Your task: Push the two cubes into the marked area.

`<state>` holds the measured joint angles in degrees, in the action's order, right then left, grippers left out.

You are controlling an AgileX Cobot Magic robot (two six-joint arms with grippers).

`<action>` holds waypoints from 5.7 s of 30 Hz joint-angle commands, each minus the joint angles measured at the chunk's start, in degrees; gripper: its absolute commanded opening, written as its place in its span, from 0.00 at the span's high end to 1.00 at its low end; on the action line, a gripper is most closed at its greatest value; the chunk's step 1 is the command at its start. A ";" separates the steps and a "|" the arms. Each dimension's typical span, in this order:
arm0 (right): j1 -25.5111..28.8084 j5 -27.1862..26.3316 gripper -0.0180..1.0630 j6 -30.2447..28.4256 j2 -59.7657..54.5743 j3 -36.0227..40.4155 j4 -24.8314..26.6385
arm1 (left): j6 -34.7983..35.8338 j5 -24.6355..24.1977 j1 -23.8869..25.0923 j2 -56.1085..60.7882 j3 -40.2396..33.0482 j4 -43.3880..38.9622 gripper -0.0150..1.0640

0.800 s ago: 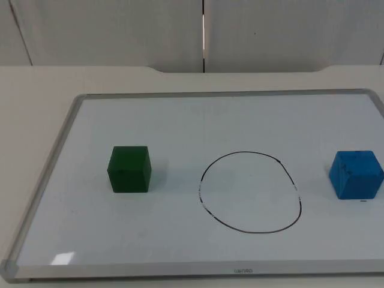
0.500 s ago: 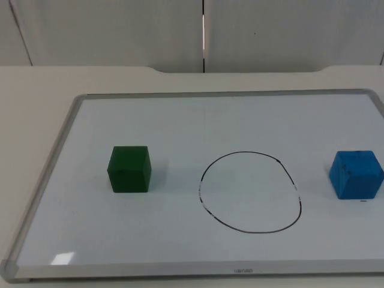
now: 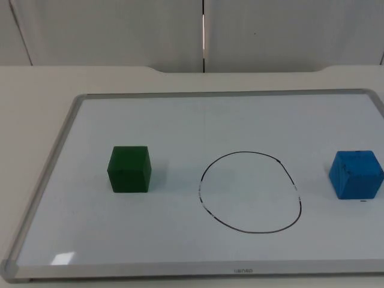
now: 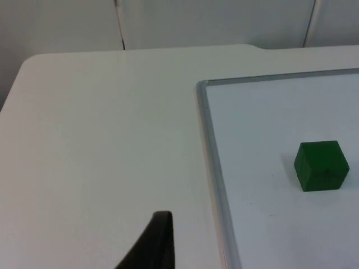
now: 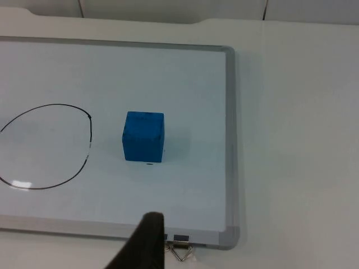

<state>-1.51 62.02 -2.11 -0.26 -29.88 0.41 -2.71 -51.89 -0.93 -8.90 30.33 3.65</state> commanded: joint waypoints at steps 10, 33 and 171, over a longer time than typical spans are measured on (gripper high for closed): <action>0.29 -0.17 0.01 0.05 0.26 0.36 -0.10 | -0.05 7.49 0.16 -6.07 0.36 4.67 0.02; 0.29 -0.17 0.01 0.05 0.26 0.36 -0.10 | -34.61 12.31 0.16 -16.44 0.15 39.05 0.98; 0.29 -0.17 0.01 0.21 0.26 0.36 -0.41 | -72.08 34.21 -9.33 -105.37 20.28 81.43 0.99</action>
<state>-1.51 62.02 -1.95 -0.26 -29.88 0.00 -74.42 -16.98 -9.38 -114.26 50.37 84.06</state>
